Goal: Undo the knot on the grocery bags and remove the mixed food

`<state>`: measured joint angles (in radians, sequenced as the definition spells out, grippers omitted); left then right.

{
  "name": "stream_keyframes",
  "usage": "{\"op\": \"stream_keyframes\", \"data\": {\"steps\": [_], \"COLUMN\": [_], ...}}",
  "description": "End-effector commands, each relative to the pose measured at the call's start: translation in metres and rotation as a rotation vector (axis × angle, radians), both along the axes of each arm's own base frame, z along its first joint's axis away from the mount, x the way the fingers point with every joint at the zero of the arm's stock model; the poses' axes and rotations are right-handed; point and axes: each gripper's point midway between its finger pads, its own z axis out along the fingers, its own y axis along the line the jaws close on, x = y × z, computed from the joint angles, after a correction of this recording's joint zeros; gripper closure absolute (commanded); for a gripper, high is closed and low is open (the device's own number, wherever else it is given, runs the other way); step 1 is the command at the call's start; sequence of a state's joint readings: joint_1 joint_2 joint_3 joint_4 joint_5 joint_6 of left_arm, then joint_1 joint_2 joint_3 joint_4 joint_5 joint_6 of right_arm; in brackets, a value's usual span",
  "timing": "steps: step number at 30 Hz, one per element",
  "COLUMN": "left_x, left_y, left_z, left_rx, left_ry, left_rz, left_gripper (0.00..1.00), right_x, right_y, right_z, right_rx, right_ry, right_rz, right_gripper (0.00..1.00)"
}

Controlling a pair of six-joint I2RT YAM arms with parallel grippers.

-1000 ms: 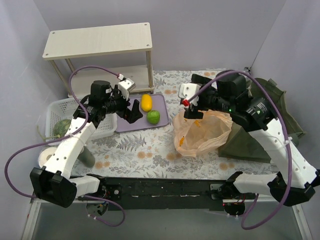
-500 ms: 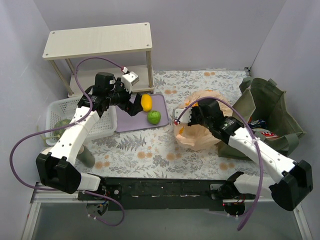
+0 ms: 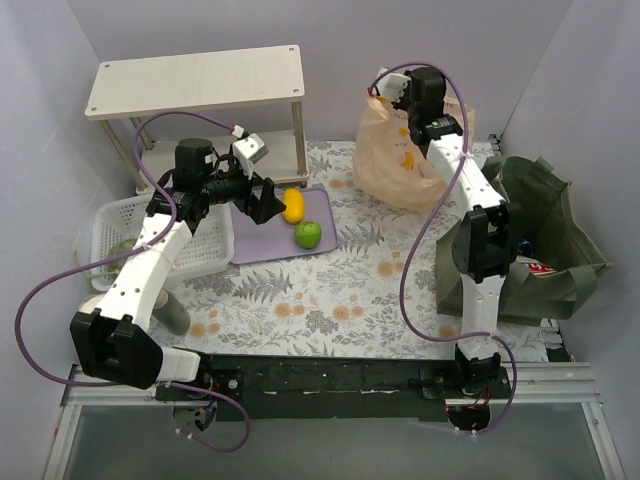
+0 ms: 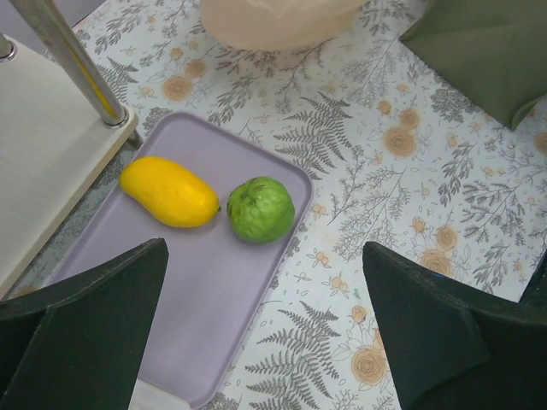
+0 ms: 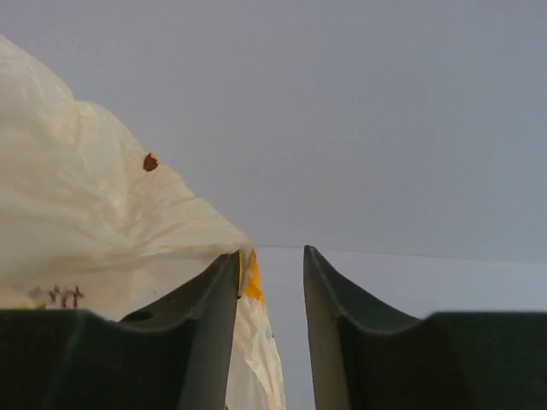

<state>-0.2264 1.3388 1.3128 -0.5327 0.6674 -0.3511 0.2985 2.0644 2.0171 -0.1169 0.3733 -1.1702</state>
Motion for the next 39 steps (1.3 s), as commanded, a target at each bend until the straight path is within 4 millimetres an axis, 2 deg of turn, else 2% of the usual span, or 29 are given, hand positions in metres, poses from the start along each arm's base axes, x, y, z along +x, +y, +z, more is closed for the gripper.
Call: {"op": "stream_keyframes", "data": {"steps": [1, 2, 3, 4, 5, 7, 8, 10, 11, 13, 14, 16, 17, 18, 20, 21, 25, 27, 28, 30, 31, 32, 33, 34, 35, 36, 37, 38, 39], "left_x": [-0.011, -0.014, -0.016, -0.015, -0.012, -0.009, -0.009, -0.013, -0.013, -0.016, -0.017, -0.021, -0.023, -0.022, -0.023, -0.022, -0.017, -0.016, -0.016, -0.017, -0.019, -0.021, -0.023, -0.029, -0.032, -0.037, -0.039, -0.041, -0.045], "left_y": [-0.012, -0.012, -0.013, -0.011, -0.01, -0.01, -0.012, -0.017, -0.019, -0.024, -0.025, -0.03, -0.032, -0.033, -0.037, -0.038, -0.043, -0.045, -0.045, -0.048, -0.05, -0.051, -0.052, -0.056, -0.057, -0.06, -0.06, -0.061, -0.061], "left_z": [0.007, 0.003, 0.004, 0.005, 0.011, 0.018, 0.021, 0.022, 0.022, 0.018, 0.016, 0.006, 0.004, 0.0, -0.001, -0.002, -0.004, -0.004, -0.005, -0.004, -0.003, -0.002, -0.003, -0.005, -0.003, -0.006, -0.007, -0.007, -0.006], "left_rx": [-0.056, -0.047, -0.051, -0.055, -0.07, -0.08, -0.088, -0.099, -0.103, -0.108, -0.108, -0.1, -0.105, -0.109, -0.134, -0.141, -0.168, -0.173, -0.174, -0.177, -0.177, -0.176, -0.173, -0.156, -0.148, -0.132, -0.12, -0.113, -0.107], "left_ry": [-0.014, -0.02, -0.029, -0.031, -0.027, -0.029, -0.028, -0.029, -0.034, -0.014, -0.012, 0.002, 0.012, 0.031, 0.057, 0.066, 0.091, 0.098, 0.104, 0.108, 0.106, 0.103, 0.102, 0.098, 0.082, 0.072, 0.065, 0.057, 0.047], "left_rz": [-0.088, -0.106, -0.122, -0.113, -0.098, -0.086, -0.092, -0.112, -0.118, -0.127, -0.128, -0.145, -0.155, -0.155, -0.163, -0.165, -0.166, -0.167, -0.167, -0.171, -0.176, -0.178, -0.182, -0.191, -0.198, -0.216, -0.213, -0.217, -0.221], "left_gripper": [0.02, 0.02, 0.02, 0.02, 0.02, 0.02, 0.02, 0.02, 0.02, 0.02, 0.02, 0.02, 0.02, 0.02, 0.02, 0.02, 0.02, 0.02, 0.02, 0.02, 0.02, 0.02, 0.02, 0.02, 0.02, 0.02, 0.02, 0.02, 0.02], "right_x": [0.004, -0.008, -0.019, -0.028, -0.054, -0.083, -0.109, -0.138, -0.167, -0.196, -0.225, -0.252, -0.278, -0.288, -0.315, -0.327, -0.346, -0.341, -0.342, -0.334, -0.335, -0.333, -0.332, -0.33, -0.33, -0.332, -0.334, -0.339, -0.343], "right_y": [-0.01, -0.003, 0.001, 0.001, -0.001, -0.005, -0.013, -0.022, -0.031, -0.041, -0.054, -0.068, -0.083, -0.092, -0.112, -0.118, -0.13, -0.124, -0.129, -0.128, -0.135, -0.13, -0.129, -0.124, -0.105, -0.091, -0.077, -0.053, -0.043], "right_z": [0.018, 0.038, 0.052, 0.051, 0.089, 0.093, 0.101, 0.099, 0.096, 0.085, 0.073, 0.057, 0.059, 0.037, 0.031, 0.013, -0.008, -0.021, -0.025, -0.043, -0.049, -0.061, -0.066, -0.071, -0.072, -0.07, -0.067, -0.062, -0.061], "right_rx": [-0.021, 0.021, 0.089, 0.123, 0.177, 0.284, 0.324, 0.41, 0.435, 0.479, 0.464, 0.469, 0.449, 0.411, 0.408, 0.388, 0.482, 0.551, 0.573, 0.623, 0.662, 0.69, 0.701, 0.716, 0.767, 0.796, 0.822, 0.884, 0.889], "right_ry": [0.027, 0.003, -0.019, -0.021, -0.087, -0.069, -0.07, -0.047, -0.016, 0.032, 0.084, 0.127, 0.121, 0.159, 0.158, 0.222, 0.31, 0.369, 0.392, 0.476, 0.498, 0.562, 0.588, 0.63, 0.698, 0.739, 0.778, 0.841, 0.871], "right_rz": [-0.07, -0.057, -0.057, -0.064, -0.058, -0.065, -0.071, -0.103, -0.12, -0.163, -0.201, -0.258, -0.29, -0.328, -0.367, -0.39, -0.476, -0.489, -0.525, -0.557, -0.603, -0.596, -0.598, -0.576, -0.489, -0.419, -0.343, -0.228, -0.185], "right_gripper": [0.5, 0.46, 0.36, 0.3, 0.26, 0.22, 0.21, 0.21, 0.21, 0.21, 0.21, 0.21, 0.21, 0.21, 0.2, 0.21, 0.22, 0.23, 0.23, 0.25, 0.25, 0.27, 0.31, 0.41, 0.62, 0.74, 0.83, 0.9, 0.98]}}
